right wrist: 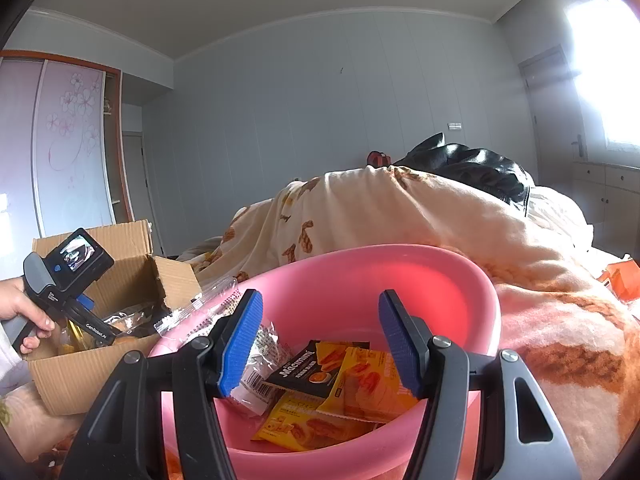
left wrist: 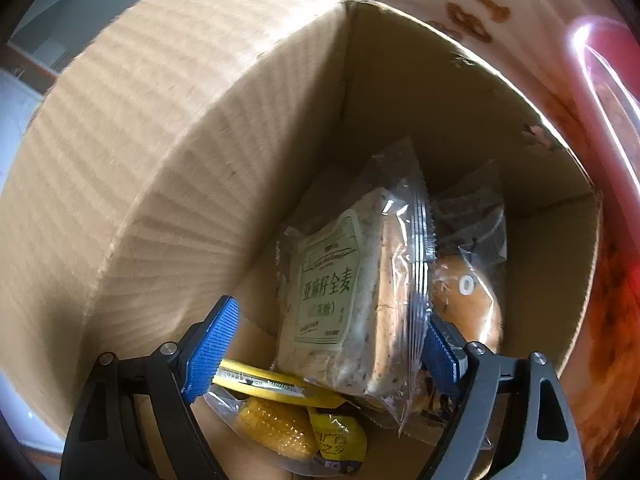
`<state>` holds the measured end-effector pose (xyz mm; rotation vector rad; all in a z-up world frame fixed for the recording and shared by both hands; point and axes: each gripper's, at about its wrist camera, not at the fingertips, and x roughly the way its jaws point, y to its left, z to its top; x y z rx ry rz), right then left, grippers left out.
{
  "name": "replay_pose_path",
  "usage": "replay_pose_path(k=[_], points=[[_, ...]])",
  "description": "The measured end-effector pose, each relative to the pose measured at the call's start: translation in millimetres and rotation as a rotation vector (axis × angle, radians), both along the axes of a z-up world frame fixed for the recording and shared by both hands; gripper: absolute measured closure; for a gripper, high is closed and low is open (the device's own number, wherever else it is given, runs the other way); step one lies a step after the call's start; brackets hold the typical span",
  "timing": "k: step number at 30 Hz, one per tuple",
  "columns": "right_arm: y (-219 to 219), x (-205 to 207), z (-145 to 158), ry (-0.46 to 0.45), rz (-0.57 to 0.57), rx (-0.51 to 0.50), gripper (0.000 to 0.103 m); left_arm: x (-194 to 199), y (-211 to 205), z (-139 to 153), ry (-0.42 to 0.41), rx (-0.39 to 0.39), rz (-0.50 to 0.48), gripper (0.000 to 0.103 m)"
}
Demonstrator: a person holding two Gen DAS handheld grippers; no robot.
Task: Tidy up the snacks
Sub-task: 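Reach the left gripper into the box and grasp a clear-wrapped bread bar, then lift the wrapped bar with the left gripper and lower it into the basin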
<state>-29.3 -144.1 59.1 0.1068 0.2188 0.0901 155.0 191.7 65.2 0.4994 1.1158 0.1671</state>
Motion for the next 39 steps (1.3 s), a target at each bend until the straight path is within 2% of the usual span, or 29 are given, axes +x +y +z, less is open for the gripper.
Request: replay_pose_path(k=[3, 7, 9, 13, 16, 18, 19, 20, 22, 26, 30, 34, 35, 39], points=[[-1, -1, 0, -0.002, -0.002, 0.004, 0.045, -10, 3, 11, -0.032, 0.023, 0.005, 0.029], [-1, 0, 0, 0.0, -0.001, 0.002, 0.045, -17, 1, 20, -0.081, 0.123, 0.003, 0.029], [-1, 0, 0, 0.004, 0.001, -0.003, 0.045, -17, 2, 15, -0.087, 0.156, -0.001, 0.029], [-1, 3, -1, 0.017, 0.006, -0.006, 0.045, -14, 2, 3, -0.044, 0.095, -0.002, 0.029], [-3, 3, -1, 0.017, 0.004, 0.0, 0.045, -12, -2, -3, -0.055, 0.118, -0.002, 0.03], [-3, 4, -2, 0.02, 0.004, 0.002, 0.045, -9, -4, -4, -0.051, 0.117, -0.004, 0.041], [-3, 4, -2, 0.021, 0.004, 0.003, 0.045, -5, -5, -6, -0.048, 0.114, 0.0, 0.066], [-3, 4, -2, 0.022, 0.004, 0.003, 0.045, -3, -3, -8, -0.042, 0.121, 0.018, 0.081], [-4, 4, -2, 0.021, 0.004, 0.004, 0.045, 0, 3, -11, -0.055, 0.153, 0.048, 0.082], [-4, 4, -2, 0.019, 0.002, 0.005, 0.045, -4, 11, -4, -0.079, 0.084, 0.062, 0.086], [-6, 4, -2, 0.011, -0.004, 0.011, 0.045, -28, -10, 15, -0.139, 0.058, 0.001, 0.087], [-6, 4, -2, 0.01, -0.009, 0.014, 0.045, -56, -38, 53, -0.286, 0.007, -0.057, 0.087], [-6, 4, -2, 0.008, -0.011, 0.015, 0.045, -66, -44, 70, -0.337, -0.043, -0.059, 0.087], [-10, 0, -1, -0.013, -0.025, 0.027, 0.045, -95, -75, 117, -0.437, -0.22, -0.154, 0.087]])
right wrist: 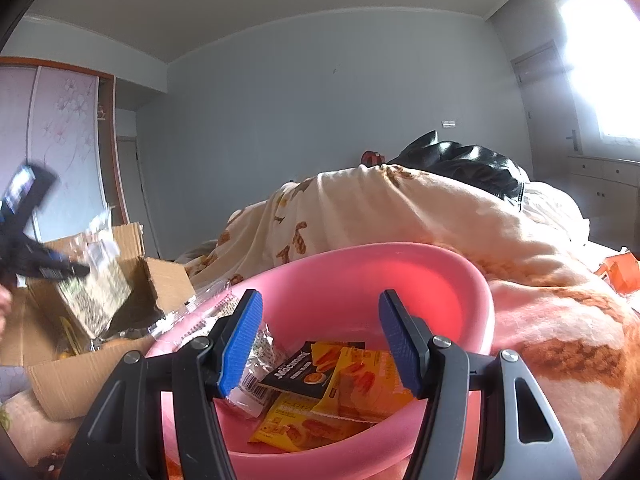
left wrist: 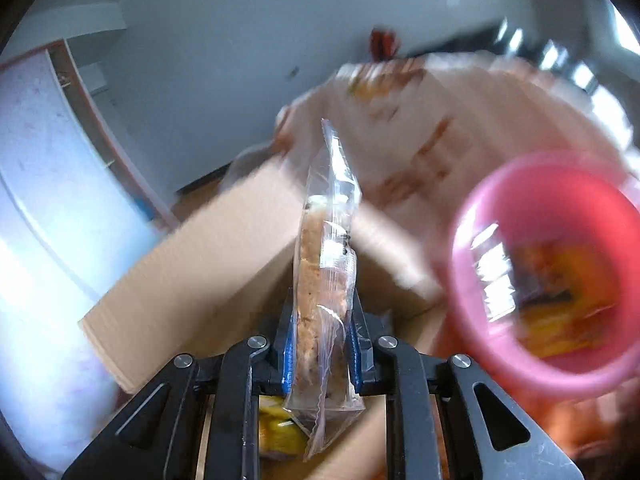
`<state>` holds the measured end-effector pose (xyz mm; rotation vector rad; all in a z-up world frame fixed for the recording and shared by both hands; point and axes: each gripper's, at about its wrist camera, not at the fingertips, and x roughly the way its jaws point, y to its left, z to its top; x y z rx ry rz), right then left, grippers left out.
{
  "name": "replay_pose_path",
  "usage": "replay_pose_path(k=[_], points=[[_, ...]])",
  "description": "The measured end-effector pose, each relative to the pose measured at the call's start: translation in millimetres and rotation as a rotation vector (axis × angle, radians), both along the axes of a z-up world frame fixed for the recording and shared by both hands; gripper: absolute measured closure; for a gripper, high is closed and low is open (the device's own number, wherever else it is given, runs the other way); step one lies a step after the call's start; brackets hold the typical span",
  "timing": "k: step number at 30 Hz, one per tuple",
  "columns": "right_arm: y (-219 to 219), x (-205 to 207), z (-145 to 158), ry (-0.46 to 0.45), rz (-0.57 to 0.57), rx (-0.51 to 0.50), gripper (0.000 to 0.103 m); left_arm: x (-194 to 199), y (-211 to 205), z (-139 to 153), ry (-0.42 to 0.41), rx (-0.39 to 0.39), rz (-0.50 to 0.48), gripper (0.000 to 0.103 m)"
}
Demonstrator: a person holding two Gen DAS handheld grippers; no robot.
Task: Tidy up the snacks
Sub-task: 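Lift the wrapped bar with the left gripper and lower it into the basin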
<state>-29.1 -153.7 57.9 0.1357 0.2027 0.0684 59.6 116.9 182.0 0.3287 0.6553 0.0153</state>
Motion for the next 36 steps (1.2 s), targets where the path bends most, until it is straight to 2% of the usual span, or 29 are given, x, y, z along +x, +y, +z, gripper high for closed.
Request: replay_pose_path(k=[3, 6, 8, 12, 14, 17, 19, 23, 25, 28, 31, 34, 36], points=[[-6, -8, 3, -0.055, -0.029, 0.025, 0.045, -23, -30, 21, -0.047, -0.11, -0.108, 0.087], [-14, -16, 6, -0.105, -0.065, 0.056, 0.045, -35, -56, 30, -0.028, -0.249, -0.228, 0.087], [-19, -19, 7, -0.126, -0.085, 0.077, 0.045, -36, -74, 28, -0.014, -0.32, -0.308, 0.087], [-23, -18, 7, -0.136, -0.098, 0.103, 0.045, -25, -98, 12, 0.058, -0.413, -0.367, 0.087], [-24, -16, 6, -0.135, -0.097, 0.108, 0.045, -17, -101, -1, 0.108, -0.487, -0.363, 0.087], [-24, -16, 6, -0.137, -0.096, 0.106, 0.045, -13, -100, -25, 0.149, -0.517, -0.338, 0.087], [-24, -16, 6, -0.136, -0.094, 0.105, 0.045, -24, -87, -36, 0.144, -0.549, -0.277, 0.087], [-24, -14, 3, -0.129, -0.089, 0.1, 0.045, -29, -61, -72, 0.142, -0.668, -0.168, 0.087], [-24, -13, 2, -0.124, -0.086, 0.097, 0.045, -31, -60, -90, 0.134, -0.673, -0.158, 0.086], [-23, -12, 2, -0.119, -0.081, 0.093, 0.045, -47, -68, -101, 0.064, -0.64, -0.199, 0.086], [-19, -11, 1, -0.113, -0.074, 0.079, 0.045, -65, -89, -107, -0.024, -0.528, -0.263, 0.086], [-16, -11, 0, -0.112, -0.068, 0.064, 0.042, -68, -99, -113, -0.009, -0.477, -0.297, 0.086], [-15, -12, 0, -0.114, -0.066, 0.056, 0.033, -62, -96, -116, 0.013, -0.492, -0.292, 0.085]])
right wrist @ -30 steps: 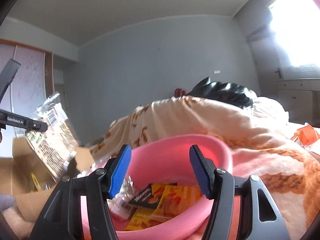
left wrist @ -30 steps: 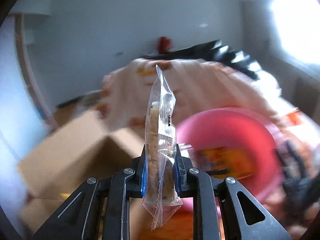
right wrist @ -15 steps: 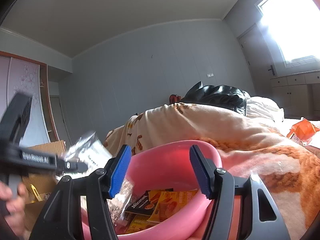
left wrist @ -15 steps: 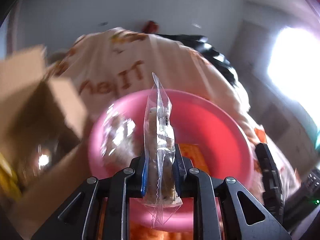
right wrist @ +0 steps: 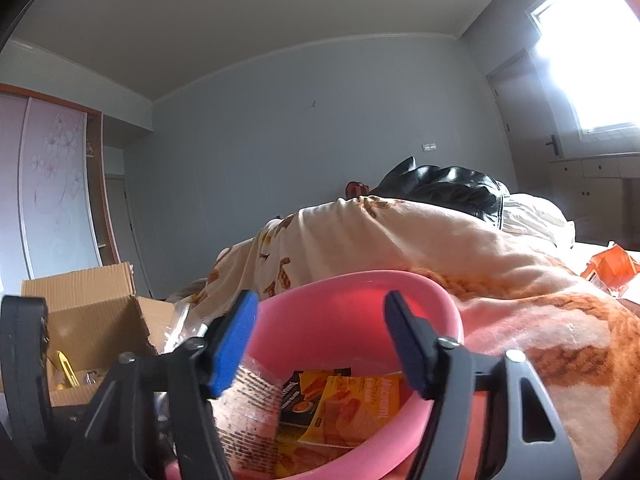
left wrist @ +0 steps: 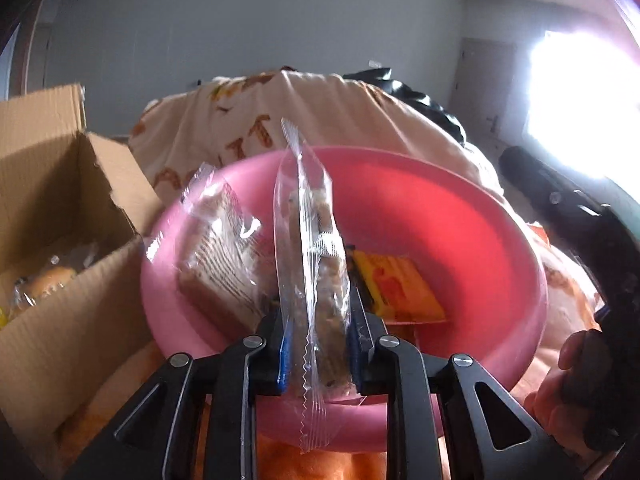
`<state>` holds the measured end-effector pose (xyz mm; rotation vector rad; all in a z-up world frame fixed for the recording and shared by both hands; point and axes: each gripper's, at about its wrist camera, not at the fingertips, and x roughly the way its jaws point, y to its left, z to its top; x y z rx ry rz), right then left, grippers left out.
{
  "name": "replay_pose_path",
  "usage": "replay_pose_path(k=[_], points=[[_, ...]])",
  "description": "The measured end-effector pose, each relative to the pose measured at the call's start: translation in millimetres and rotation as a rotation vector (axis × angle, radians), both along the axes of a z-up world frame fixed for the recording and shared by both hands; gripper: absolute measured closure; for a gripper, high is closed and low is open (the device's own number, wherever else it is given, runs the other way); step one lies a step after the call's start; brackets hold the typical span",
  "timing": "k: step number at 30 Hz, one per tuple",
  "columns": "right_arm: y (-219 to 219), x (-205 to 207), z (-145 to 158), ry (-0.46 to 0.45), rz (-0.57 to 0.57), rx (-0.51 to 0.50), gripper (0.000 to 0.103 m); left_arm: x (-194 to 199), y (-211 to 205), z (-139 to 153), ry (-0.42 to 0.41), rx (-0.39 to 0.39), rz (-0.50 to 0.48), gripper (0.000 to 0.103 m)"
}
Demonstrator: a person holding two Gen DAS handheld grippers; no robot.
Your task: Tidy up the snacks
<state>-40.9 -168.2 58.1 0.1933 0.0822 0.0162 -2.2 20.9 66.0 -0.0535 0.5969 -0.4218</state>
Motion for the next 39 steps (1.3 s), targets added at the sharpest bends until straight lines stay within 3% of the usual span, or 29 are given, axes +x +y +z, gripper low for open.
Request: replay_pose_path(k=[5, 9, 12, 14, 16, 39], points=[[4, 2, 0, 0.001, 0.009, -0.021, 0.032, 9, 9, -4, 0.035, -0.033, 0.018, 0.085], [6, 4, -1, 0.012, 0.014, -0.031, 0.032, 8, 7, -5, 0.031, -0.013, 0.018, 0.081], [6, 4, -1, 0.013, 0.016, -0.031, 0.031, 6, -1, -5, 0.022, 0.026, 0.0, 0.061], [5, 4, -1, 0.013, 0.016, -0.031, 0.031, 3, -7, -5, 0.002, 0.062, -0.007, 0.028], [5, 4, -1, 0.013, 0.016, -0.031, 0.031, 1, -7, -4, -0.013, 0.066, -0.002, 0.02], [5, 5, -2, 0.021, 0.015, -0.028, 0.029, 5, -5, -4, -0.002, 0.059, 0.001, 0.019]])
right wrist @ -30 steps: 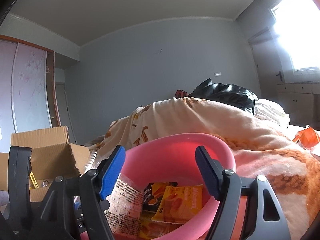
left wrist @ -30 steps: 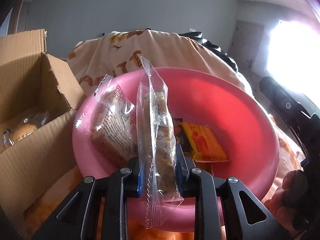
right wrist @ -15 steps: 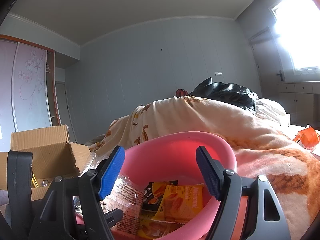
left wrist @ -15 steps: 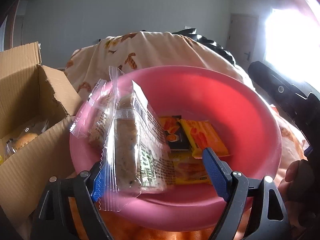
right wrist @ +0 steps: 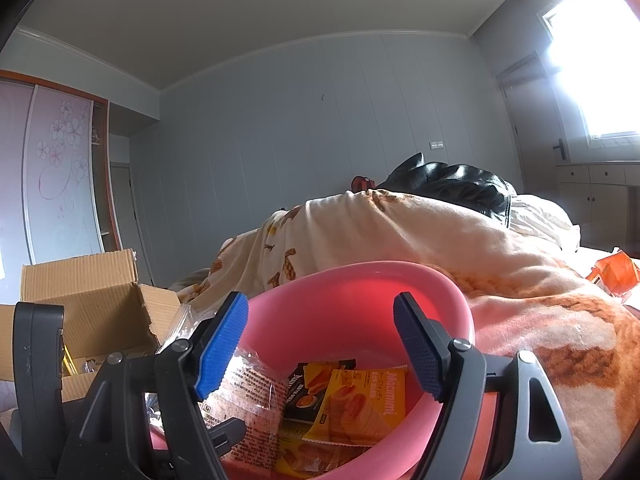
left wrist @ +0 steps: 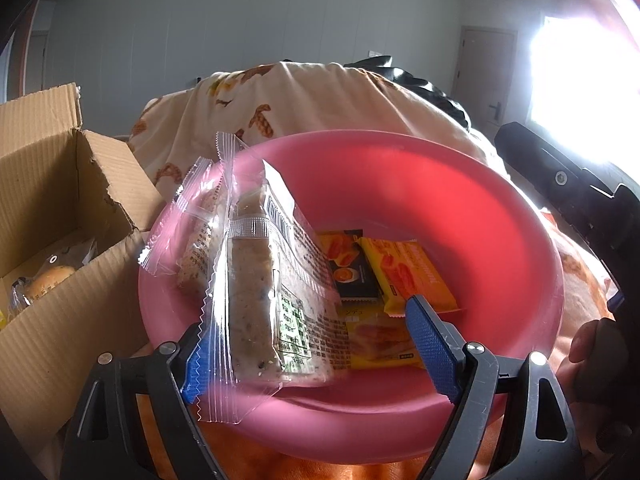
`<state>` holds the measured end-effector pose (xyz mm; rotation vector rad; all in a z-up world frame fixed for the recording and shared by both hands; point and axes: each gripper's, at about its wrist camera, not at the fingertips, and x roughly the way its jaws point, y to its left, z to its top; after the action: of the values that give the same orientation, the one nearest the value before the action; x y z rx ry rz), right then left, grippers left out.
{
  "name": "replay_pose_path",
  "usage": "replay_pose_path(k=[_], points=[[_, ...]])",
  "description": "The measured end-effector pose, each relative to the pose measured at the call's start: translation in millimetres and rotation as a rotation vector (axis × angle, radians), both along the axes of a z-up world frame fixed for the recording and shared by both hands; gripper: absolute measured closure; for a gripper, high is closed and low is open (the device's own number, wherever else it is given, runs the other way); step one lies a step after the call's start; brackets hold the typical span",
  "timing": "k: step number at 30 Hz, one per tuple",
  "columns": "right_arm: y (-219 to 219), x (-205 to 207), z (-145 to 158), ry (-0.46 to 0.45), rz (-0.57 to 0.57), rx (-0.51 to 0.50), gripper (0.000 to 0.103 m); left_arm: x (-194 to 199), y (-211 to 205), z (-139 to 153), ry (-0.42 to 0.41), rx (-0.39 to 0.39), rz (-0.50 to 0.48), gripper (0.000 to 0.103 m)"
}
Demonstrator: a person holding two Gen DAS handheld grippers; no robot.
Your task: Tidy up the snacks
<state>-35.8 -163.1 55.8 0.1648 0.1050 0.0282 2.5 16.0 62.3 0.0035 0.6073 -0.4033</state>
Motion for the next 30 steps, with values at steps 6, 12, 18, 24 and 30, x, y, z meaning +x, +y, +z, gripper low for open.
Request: replay_pose_path(k=[6, 12, 18, 24, 30], points=[[-0.2, 0.1, 0.3, 0.0, 0.0, 0.001, 0.029, -0.1, -0.3, 0.1, 0.001, 0.001, 0.0, 0.019], [-0.3, 0.5, 0.2, 0.002, -0.001, 0.001, 0.029, 0.6, -0.8, 0.3, 0.001, 0.001, 0.0, 0.018], [-0.5, 0.5, 0.4, 0.001, -0.001, 0.001, 0.029, 0.2, -0.7, -0.3, 0.002, 0.002, 0.0, 0.018], [-0.5, 0.7, 0.6, 0.002, -0.001, 0.001, 0.028, 0.5, -0.7, 0.1, 0.004, 0.003, -0.001, 0.018], [-0.6, 0.8, 0.7, 0.002, -0.002, 0.002, 0.028, 0.4, -0.9, 0.2, 0.004, 0.003, -0.001, 0.018]])
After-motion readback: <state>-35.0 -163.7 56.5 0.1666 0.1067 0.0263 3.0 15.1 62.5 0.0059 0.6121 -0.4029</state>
